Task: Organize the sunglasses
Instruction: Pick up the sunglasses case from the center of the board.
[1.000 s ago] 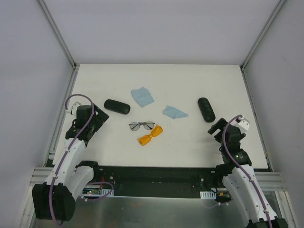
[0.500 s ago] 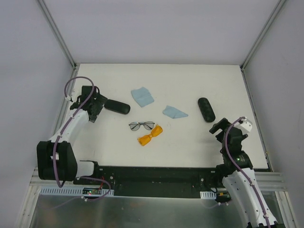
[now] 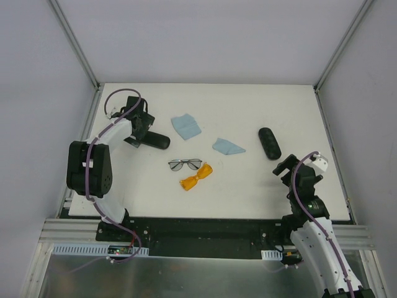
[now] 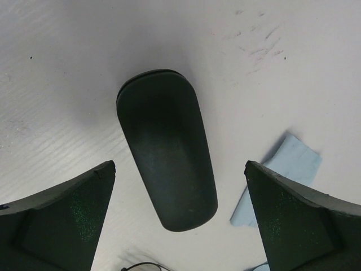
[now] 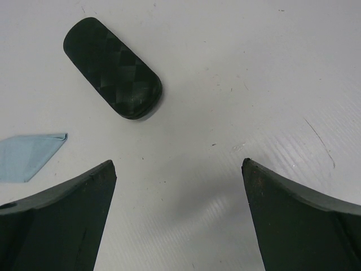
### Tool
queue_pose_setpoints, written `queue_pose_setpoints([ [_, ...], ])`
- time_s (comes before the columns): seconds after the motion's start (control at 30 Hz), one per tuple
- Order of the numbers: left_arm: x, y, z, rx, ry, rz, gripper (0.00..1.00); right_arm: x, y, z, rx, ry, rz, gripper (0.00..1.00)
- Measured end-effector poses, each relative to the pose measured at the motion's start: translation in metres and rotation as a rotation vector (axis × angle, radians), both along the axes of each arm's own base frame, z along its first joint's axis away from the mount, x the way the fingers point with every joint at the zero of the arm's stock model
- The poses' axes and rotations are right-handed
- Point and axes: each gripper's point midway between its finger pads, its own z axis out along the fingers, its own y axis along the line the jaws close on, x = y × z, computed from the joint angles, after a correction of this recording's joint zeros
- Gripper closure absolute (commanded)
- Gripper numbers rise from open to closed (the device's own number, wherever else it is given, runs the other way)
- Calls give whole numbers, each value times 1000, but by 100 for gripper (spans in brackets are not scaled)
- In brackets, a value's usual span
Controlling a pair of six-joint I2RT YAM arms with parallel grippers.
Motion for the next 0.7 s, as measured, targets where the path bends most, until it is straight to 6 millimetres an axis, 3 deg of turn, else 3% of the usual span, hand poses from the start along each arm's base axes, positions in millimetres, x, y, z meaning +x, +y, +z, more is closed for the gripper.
queue_pose_setpoints([
  [0.33,5,-6,-33,-22,78,39,4,0,3,-1,6,6,15,4],
  [0.4,6,-9,-39,-23,92,38,13,0,3,-1,7,3,15,4],
  [0.57,12,-16,-43,-45,101,46,52,2,3,3,10,-17,16,4],
  [0.67,13,-17,-42,-48,98,41,70,2,3,3,10,-17,16,4],
  [0.7,13,-17,-42,-45,98,32,71,2,3,3,10,-15,16,4],
])
